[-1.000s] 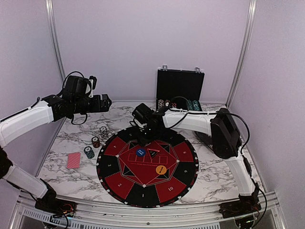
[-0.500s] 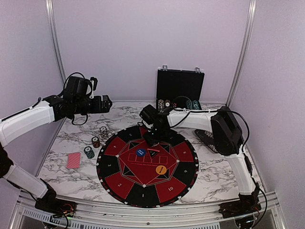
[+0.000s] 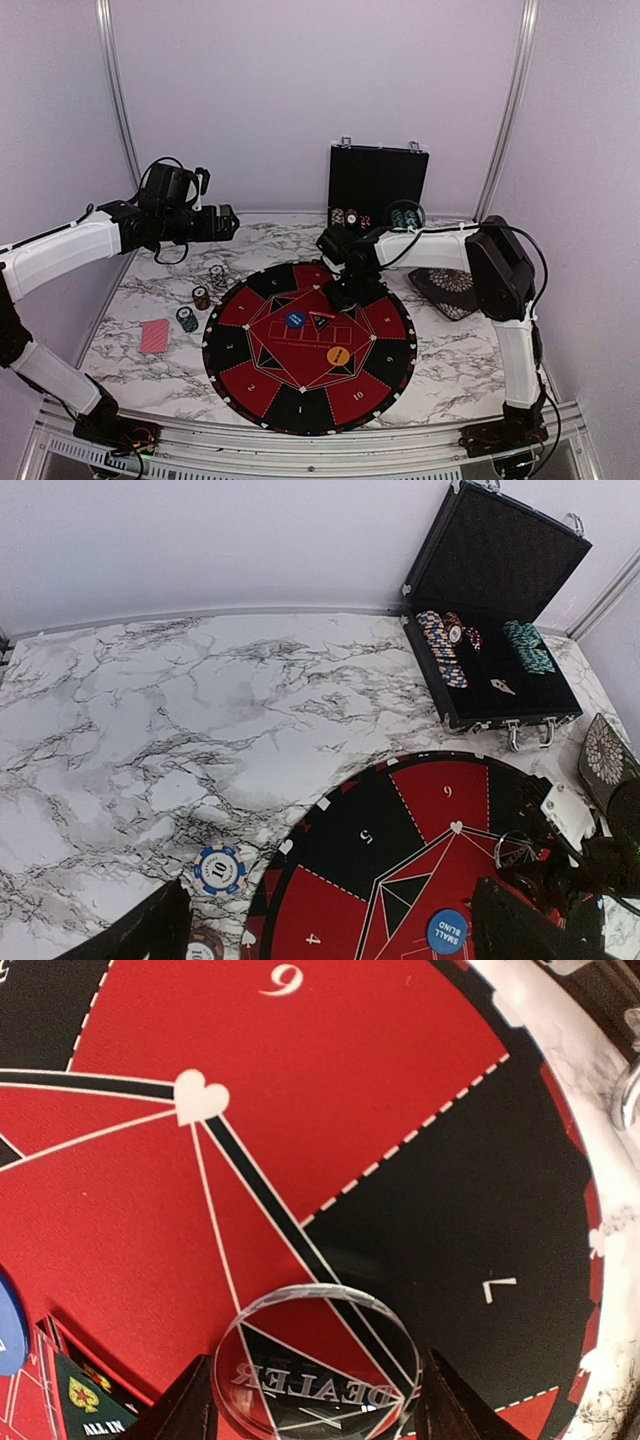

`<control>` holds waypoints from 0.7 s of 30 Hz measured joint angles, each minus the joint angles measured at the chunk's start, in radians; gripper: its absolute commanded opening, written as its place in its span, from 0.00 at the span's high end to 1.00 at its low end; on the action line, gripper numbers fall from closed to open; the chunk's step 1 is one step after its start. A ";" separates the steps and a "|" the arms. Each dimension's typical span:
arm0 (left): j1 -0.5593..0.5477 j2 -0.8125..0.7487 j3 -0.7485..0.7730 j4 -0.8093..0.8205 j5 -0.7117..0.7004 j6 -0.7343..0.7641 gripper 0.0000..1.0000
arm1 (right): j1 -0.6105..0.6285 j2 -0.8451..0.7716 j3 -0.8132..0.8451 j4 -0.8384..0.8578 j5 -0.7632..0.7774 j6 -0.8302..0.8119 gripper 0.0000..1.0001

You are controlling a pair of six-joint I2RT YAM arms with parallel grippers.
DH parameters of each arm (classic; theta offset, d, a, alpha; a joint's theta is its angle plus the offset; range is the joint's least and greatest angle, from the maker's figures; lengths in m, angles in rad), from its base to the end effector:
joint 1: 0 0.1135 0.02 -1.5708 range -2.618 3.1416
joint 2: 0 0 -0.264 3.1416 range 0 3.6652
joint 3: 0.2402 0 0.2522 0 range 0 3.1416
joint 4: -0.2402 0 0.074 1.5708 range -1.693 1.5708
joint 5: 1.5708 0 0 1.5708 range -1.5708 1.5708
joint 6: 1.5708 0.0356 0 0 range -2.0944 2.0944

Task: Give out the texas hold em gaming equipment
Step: Place the dealer button at position 7.

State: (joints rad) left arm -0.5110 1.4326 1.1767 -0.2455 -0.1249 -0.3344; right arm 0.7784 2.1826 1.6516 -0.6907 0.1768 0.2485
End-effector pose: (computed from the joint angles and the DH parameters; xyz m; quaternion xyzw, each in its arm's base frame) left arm 0.2915 -0.1583 0.3185 0.0441 0.8582 -0.1597 0.4859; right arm 0.3252 0.3119 0.1548 -0.2421 0.9507 0.0092 0.1934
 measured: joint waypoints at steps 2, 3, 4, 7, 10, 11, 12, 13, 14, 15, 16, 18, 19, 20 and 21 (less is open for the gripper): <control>0.001 0.004 0.000 0.000 0.005 0.000 0.01 | -0.003 -0.012 -0.016 0.005 0.001 0.003 0.54; 0.001 0.005 0.000 0.000 0.009 -0.001 0.01 | -0.004 -0.015 -0.023 0.006 0.000 0.005 0.54; 0.002 0.006 0.000 0.000 0.012 -0.002 0.01 | -0.006 -0.019 -0.031 0.009 0.001 0.006 0.54; 0.003 0.008 0.000 0.000 0.016 -0.003 0.01 | -0.011 -0.029 -0.047 0.017 0.000 0.008 0.53; 0.003 0.013 0.000 0.000 0.020 -0.003 0.01 | -0.013 -0.037 -0.061 0.026 0.000 0.009 0.50; 0.003 0.014 0.000 0.000 0.021 -0.003 0.01 | -0.014 -0.039 -0.065 0.027 0.001 0.009 0.49; 0.003 0.016 0.000 0.000 0.021 -0.003 0.01 | -0.014 -0.041 -0.068 0.027 0.001 0.009 0.48; 0.003 0.018 0.000 0.000 0.021 -0.003 0.01 | -0.014 -0.042 -0.071 0.029 0.001 0.009 0.47; 0.004 0.020 0.000 0.000 0.022 -0.003 0.01 | -0.014 -0.042 -0.072 0.032 0.001 0.010 0.47; 0.004 0.022 0.000 0.000 0.023 -0.004 0.01 | -0.014 -0.042 -0.073 0.032 0.000 0.010 0.47; 0.004 0.024 0.000 0.000 0.024 -0.005 0.01 | -0.015 -0.043 -0.075 0.034 0.000 0.010 0.46; 0.005 0.025 0.000 0.000 0.026 -0.006 0.01 | -0.015 -0.046 -0.080 0.039 -0.001 0.011 0.44; 0.005 0.026 0.000 0.000 0.028 -0.007 0.01 | -0.015 -0.047 -0.081 0.040 -0.002 0.011 0.44; 0.006 0.026 0.000 0.000 0.028 -0.007 0.01 | -0.015 -0.047 -0.082 0.041 -0.002 0.011 0.43; 0.006 0.026 0.000 0.000 0.029 -0.007 0.01 | -0.015 -0.048 -0.084 0.043 -0.002 0.012 0.42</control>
State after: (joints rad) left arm -0.5045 1.4582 1.1770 -0.2455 -0.0956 -0.3416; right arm 0.7631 2.1349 1.5677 -0.6476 0.1749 0.2604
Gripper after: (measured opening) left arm 0.989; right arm 0.596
